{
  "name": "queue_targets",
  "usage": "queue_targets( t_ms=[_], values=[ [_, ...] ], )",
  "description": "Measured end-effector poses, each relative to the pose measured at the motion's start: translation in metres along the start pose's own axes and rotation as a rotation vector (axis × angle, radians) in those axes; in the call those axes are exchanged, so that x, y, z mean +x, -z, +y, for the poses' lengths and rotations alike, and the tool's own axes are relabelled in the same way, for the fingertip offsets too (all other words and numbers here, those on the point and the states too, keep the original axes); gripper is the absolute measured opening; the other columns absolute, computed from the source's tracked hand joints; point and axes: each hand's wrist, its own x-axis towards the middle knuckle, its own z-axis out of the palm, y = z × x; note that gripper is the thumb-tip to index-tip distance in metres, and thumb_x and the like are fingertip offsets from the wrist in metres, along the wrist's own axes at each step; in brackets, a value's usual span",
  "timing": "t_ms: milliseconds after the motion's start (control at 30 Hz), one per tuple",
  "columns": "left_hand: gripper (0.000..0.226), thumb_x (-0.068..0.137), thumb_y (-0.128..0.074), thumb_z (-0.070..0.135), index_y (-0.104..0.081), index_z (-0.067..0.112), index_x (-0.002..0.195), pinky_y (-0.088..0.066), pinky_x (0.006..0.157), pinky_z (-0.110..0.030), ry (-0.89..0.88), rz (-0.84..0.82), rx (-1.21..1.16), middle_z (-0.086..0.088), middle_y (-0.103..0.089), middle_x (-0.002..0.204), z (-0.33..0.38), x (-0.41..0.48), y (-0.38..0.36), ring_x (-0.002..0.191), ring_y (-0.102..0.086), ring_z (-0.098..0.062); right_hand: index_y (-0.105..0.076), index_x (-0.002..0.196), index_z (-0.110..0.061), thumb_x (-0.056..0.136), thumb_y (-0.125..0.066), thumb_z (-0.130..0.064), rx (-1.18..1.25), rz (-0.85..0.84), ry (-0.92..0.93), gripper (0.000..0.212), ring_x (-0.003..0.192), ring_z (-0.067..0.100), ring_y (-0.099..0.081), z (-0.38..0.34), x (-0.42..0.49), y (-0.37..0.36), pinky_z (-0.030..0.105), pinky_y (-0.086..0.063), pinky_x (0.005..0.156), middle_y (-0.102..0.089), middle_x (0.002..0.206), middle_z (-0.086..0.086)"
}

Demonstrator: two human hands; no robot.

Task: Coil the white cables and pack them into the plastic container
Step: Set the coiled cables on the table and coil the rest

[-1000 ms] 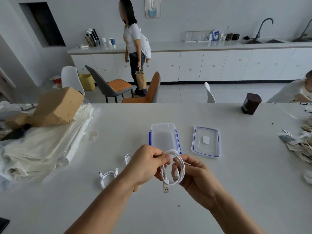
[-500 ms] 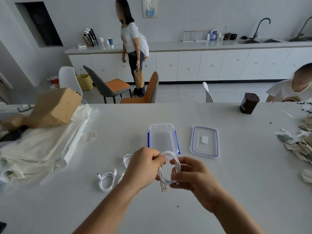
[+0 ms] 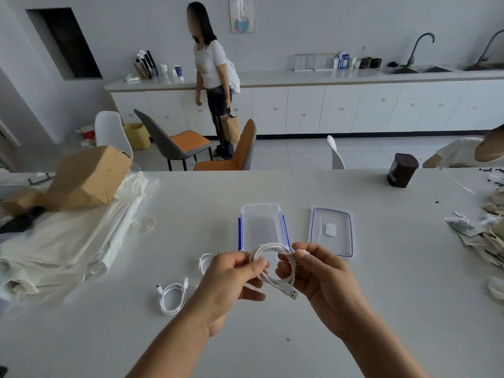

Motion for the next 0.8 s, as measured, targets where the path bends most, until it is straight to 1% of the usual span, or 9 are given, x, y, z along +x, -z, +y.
queue_targets(
  t_ms=[67,133,233,300,467,567,633,700,800],
  values=[
    [0.013,0.089,-0.07,0.011,-0.074,0.011,0.101,-0.057,0.063,-0.035,-0.006,-0.039,0.069,-0.014,-0.071,0.087,-0.001,-0.001,0.003,0.077,-0.064,-0.02,-0.065,0.102,0.003,0.077,-0.067,-0.008,-0.103,0.001,-0.012,0.027,0.073,0.031,-0.069,0.001,0.002,0.003,0.036,-0.058,0.069,-0.072,0.095,0.027],
    [0.027,0.086,-0.074,0.014,-0.07,0.021,0.112,-0.055,0.06,-0.031,-0.046,-0.043,0.155,-0.008,-0.073,0.086,0.001,0.001,0.005,0.08,-0.067,-0.018,-0.067,0.102,0.003,0.083,-0.068,-0.002,-0.231,-0.013,-0.007,0.02,0.072,0.03,-0.069,0.002,0.002,0.006,0.033,-0.056,0.067,-0.072,0.093,0.026],
    [0.021,0.088,-0.072,0.018,-0.076,0.026,0.106,-0.049,0.055,-0.024,-0.17,-0.033,0.368,0.001,-0.075,0.076,0.006,0.004,0.0,0.067,-0.063,-0.01,-0.07,0.101,0.003,0.086,-0.066,0.003,-0.343,-0.031,0.023,0.015,0.075,0.032,-0.07,-0.001,0.005,0.007,0.033,-0.057,0.07,-0.074,0.091,0.025],
    [0.019,0.089,-0.071,0.014,-0.08,0.028,0.099,-0.049,0.054,-0.022,-0.212,-0.015,0.398,0.001,-0.076,0.073,0.007,0.005,-0.002,0.06,-0.06,-0.007,-0.071,0.099,0.003,0.086,-0.067,0.004,-0.389,-0.039,0.067,0.014,0.078,0.036,-0.072,-0.006,0.006,0.007,0.034,-0.058,0.073,-0.075,0.09,0.024],
    [0.022,0.083,-0.073,0.0,-0.081,0.02,0.087,-0.061,0.07,-0.038,-0.059,-0.025,0.073,-0.014,-0.077,0.076,0.003,0.002,-0.002,0.071,-0.073,-0.019,-0.072,0.093,0.0,0.088,-0.064,0.006,-0.457,-0.007,0.173,0.01,0.085,0.036,-0.075,-0.008,0.008,0.003,0.04,-0.06,0.082,-0.076,0.093,0.02],
    [0.018,0.084,-0.072,-0.001,-0.079,0.011,0.095,-0.059,0.066,-0.034,0.032,-0.051,-0.023,-0.019,-0.075,0.079,-0.005,0.0,-0.001,0.074,-0.073,-0.023,-0.071,0.097,-0.002,0.088,-0.066,0.005,-0.422,0.005,0.153,0.013,0.085,0.039,-0.074,-0.003,0.011,0.003,0.043,-0.059,0.085,-0.071,0.094,0.024],
    [0.02,0.084,-0.071,-0.001,-0.077,0.006,0.102,-0.058,0.065,-0.033,0.066,-0.036,-0.076,-0.018,-0.075,0.079,-0.012,0.001,-0.001,0.073,-0.072,-0.023,-0.071,0.103,-0.004,0.091,-0.063,0.003,-0.431,-0.008,0.14,0.016,0.087,0.04,-0.074,-0.001,0.014,0.003,0.048,-0.058,0.09,-0.071,0.095,0.021],
    [0.02,0.084,-0.07,-0.003,-0.076,0.005,0.102,-0.058,0.067,-0.033,0.069,0.012,-0.131,-0.018,-0.074,0.078,-0.019,0.004,-0.001,0.073,-0.072,-0.023,-0.068,0.112,-0.007,0.095,-0.06,-0.008,-0.439,-0.046,0.115,0.019,0.093,0.038,-0.073,-0.002,0.016,0.002,0.05,-0.055,0.094,-0.074,0.103,0.015],
    [0.021,0.083,-0.069,-0.003,-0.076,0.006,0.101,-0.058,0.065,-0.032,0.054,0.08,-0.244,-0.018,-0.074,0.079,-0.024,0.007,0.001,0.072,-0.072,-0.022,-0.061,0.126,-0.012,0.091,-0.057,-0.036,-0.307,-0.053,0.011,0.042,0.104,0.038,-0.07,-0.003,0.022,0.008,0.054,-0.05,0.099,-0.073,0.116,0.013]
  ],
)
